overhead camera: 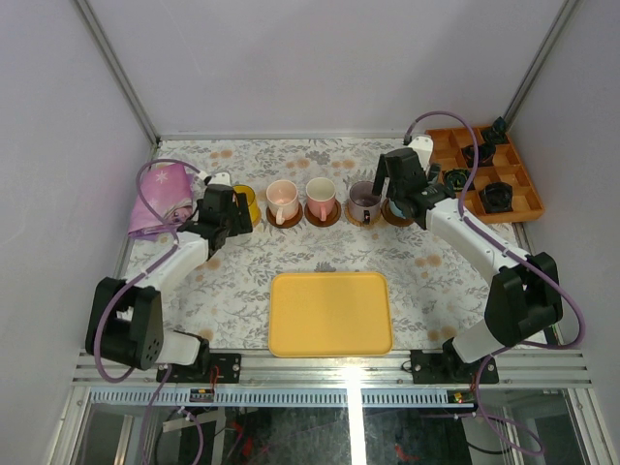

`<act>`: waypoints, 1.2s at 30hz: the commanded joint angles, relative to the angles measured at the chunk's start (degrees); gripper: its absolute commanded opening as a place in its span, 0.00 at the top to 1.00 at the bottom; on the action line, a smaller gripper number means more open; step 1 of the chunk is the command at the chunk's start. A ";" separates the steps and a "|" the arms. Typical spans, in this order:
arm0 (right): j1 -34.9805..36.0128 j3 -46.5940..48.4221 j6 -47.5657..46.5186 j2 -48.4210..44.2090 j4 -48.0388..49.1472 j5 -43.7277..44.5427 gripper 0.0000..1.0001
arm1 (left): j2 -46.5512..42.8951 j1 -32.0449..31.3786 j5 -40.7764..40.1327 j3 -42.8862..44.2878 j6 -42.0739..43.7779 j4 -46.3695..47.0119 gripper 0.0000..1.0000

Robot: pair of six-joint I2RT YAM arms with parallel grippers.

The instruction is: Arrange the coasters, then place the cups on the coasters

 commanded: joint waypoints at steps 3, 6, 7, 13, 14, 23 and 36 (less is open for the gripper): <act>-0.44 1.45 -1.91 -3.83 1.82 5.64 0.00 | -7.89 0.25 5.32 3.73 0.30 -1.58 0.12; -1.91 1.59 -2.96 -5.01 2.23 6.35 0.01 | -9.70 0.25 2.80 5.95 1.18 -2.44 0.00; -2.97 1.58 -3.14 -5.53 2.18 6.29 0.01 | -9.85 0.31 1.60 7.21 1.42 -2.86 0.00; -12.63 -1.21 -3.62 -10.68 2.21 6.18 0.01 | -9.50 2.42 -10.51 13.03 2.10 -5.90 0.00; -14.50 -1.79 -3.46 -11.72 2.14 5.94 0.01 | -9.18 3.19 -12.43 14.22 2.23 -7.09 0.00; -21.89 -5.66 -4.89 -21.39 1.67 10.52 0.01 | -11.99 8.29 -23.56 18.05 3.47 -12.16 0.00; -21.94 -6.30 -8.38 -26.44 0.24 13.34 0.01 | -19.01 8.78 -18.50 19.98 1.25 -15.69 0.00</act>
